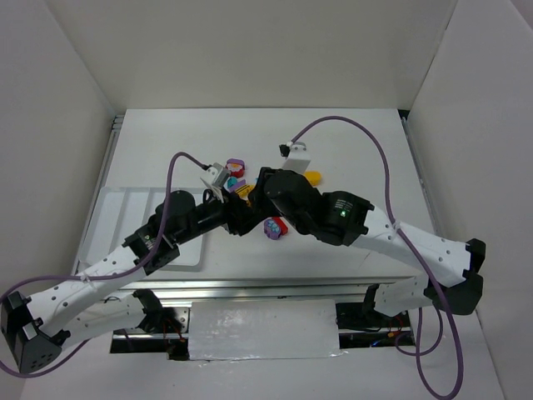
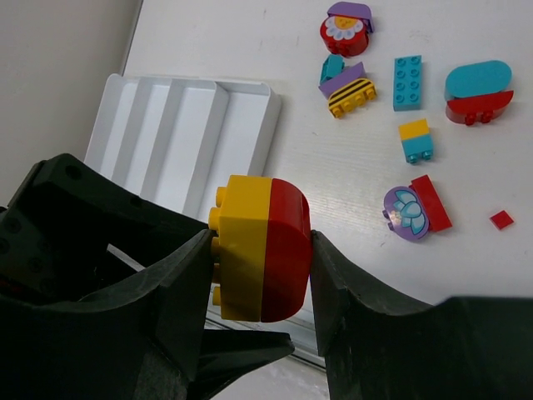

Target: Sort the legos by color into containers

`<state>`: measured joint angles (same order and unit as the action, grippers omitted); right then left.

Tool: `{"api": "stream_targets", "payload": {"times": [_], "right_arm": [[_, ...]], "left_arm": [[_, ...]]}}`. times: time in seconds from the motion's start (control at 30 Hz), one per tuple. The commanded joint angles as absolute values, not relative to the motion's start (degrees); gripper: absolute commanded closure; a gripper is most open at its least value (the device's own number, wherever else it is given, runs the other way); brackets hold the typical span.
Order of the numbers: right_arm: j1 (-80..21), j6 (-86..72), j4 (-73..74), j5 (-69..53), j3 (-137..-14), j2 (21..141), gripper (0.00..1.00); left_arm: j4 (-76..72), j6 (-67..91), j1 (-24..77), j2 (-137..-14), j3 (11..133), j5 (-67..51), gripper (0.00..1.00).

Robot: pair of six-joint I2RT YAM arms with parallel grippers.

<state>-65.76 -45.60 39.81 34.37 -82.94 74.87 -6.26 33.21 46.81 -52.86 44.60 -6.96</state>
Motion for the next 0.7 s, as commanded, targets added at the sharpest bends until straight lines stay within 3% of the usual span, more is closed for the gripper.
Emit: {"api": "stream_targets", "payload": {"times": [0.0,0.07,0.1,0.17,0.23,0.3,0.33,0.37,0.47,0.6,0.67], "right_arm": [[-66.1,-45.9,39.5,36.7,-85.0,75.1,1.00],[-66.2,-45.8,38.8,36.3,-84.3,74.9,1.00],[-66.2,-45.4,38.4,35.6,-84.1,74.6,1.00],[-66.1,-44.8,36.7,34.5,-82.6,73.8,1.00],[-66.0,-42.8,33.4,31.7,-80.3,72.4,0.94],[-66.1,-40.5,30.3,28.5,-78.9,70.6,0.65],[-66.0,-39.9,29.3,27.5,-77.3,69.9,0.35],[-65.9,-39.6,28.8,27.2,-76.6,69.4,0.28],[-64.4,-38.4,27.2,24.6,-74.5,67.0,0.13],[-60.0,-33.4,16.1,14.6,-67.2,58.7,0.02],[-57.2,-30.1,11.3,5.3,-61.1,53.2,0.00]], "left_arm": [[-10.0,32.4,47.1,-50.5,46.4,-6.1,0.36],[-10.2,32.3,47.1,-50.5,46.4,-6.0,0.51],[-10.4,32.3,47.1,-50.5,46.4,-6.2,0.74],[-11.0,32.3,47.1,-50.6,46.4,-6.6,1.00],[-11.3,32.3,47.1,-50.8,46.2,-7.1,1.00],[-12.6,32.3,47.1,-50.3,45.4,-7.6,1.00],[-13.1,32.4,47.1,-50.0,44.9,-7.8,1.00],[-14.0,32.5,47.1,-49.5,44.2,-7.8,1.00],[-14.5,32.5,47.1,-48.8,43.6,-7.7,1.00],[-14.5,31.3,47.1,-48.5,43.5,-9.8,1.00],[-15.3,30.3,47.1,-48.2,42.7,-12.8,1.00]]}}
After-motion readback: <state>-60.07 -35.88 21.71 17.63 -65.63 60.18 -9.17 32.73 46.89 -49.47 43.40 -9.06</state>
